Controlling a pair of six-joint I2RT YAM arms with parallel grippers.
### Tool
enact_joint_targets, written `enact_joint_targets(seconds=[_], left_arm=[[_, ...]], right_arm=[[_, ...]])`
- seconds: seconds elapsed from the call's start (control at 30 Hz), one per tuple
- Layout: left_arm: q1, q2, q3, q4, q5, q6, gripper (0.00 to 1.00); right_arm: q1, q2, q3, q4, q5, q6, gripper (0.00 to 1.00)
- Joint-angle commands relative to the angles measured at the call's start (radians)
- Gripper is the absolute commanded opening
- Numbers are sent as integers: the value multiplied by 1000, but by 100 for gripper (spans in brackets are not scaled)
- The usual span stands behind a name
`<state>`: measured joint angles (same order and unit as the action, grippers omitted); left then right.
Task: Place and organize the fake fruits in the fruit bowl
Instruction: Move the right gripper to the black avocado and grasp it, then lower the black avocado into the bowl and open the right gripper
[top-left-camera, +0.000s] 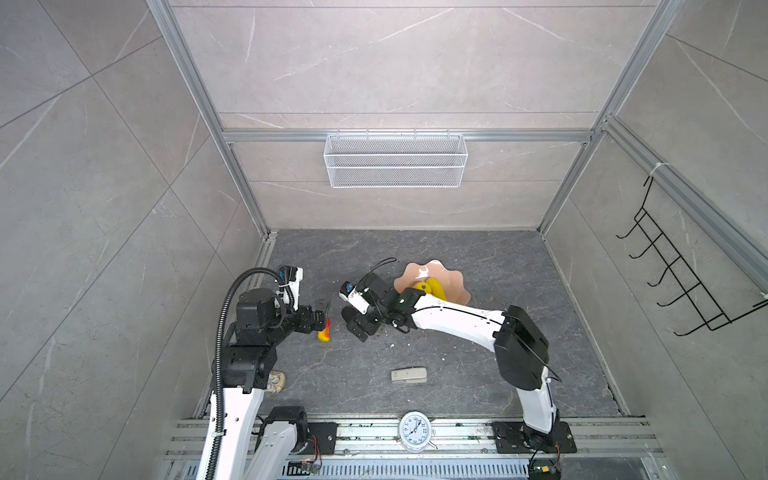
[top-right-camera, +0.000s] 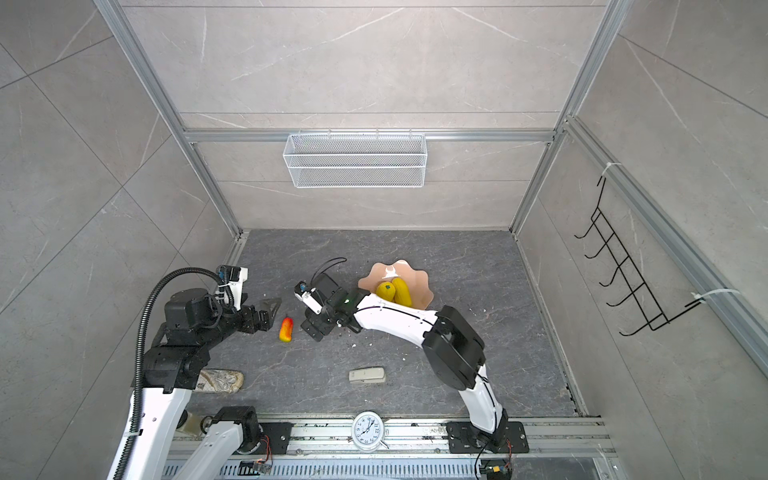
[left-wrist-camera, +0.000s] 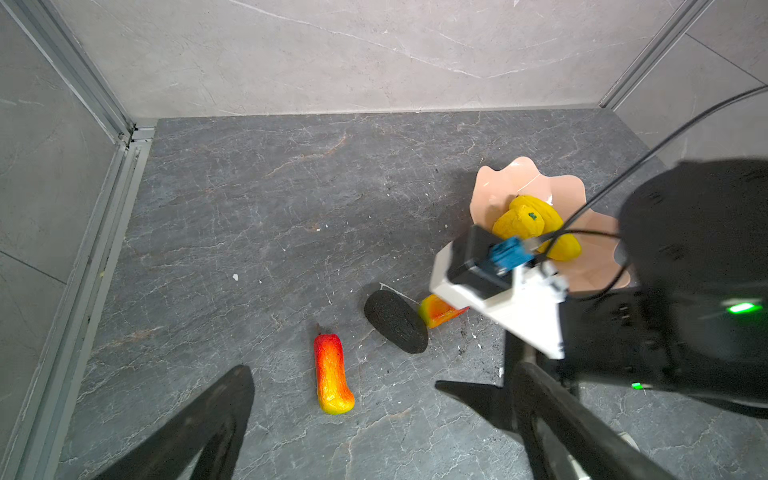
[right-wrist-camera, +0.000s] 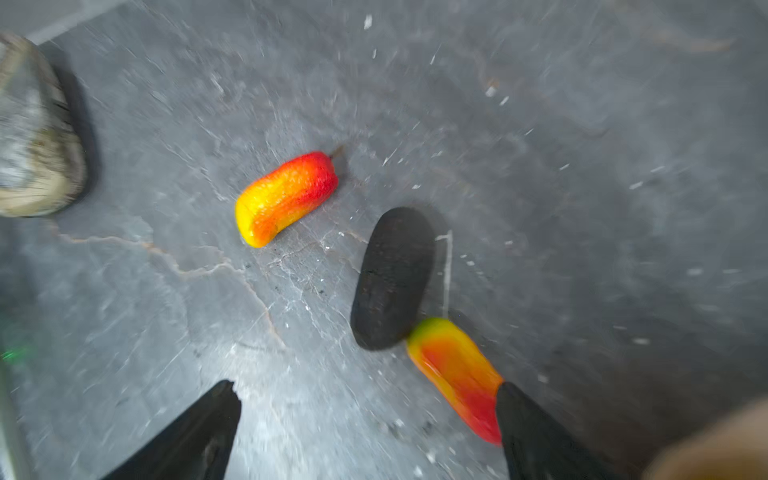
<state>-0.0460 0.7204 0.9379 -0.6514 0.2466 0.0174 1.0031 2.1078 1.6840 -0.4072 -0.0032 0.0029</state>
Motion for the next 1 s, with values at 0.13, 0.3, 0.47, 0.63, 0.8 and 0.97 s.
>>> enact_joint_targets(seconds=[0.13,0.3,0.47,0.63,0.8,0.97], left_arm=[[-5,-14,7,8,24,24,100],[-5,-19,5,9,20,25,100],[-5,-16,8,8,26,24,100],[-5,-21,7,6,23,25,100],[-6,-20,9,6,23,27,100],[-5,-21,7,5,21,28,100]], right_arm=[[6,190,210,-30,91,142,91],[7,273,279,-46,116,161,85],[7,315,326,-67,123,166,71],[7,313,342,-78,121,157,53],[8,282,335,-94,124,137,40],[7,163,267,-91,93,109,29]])
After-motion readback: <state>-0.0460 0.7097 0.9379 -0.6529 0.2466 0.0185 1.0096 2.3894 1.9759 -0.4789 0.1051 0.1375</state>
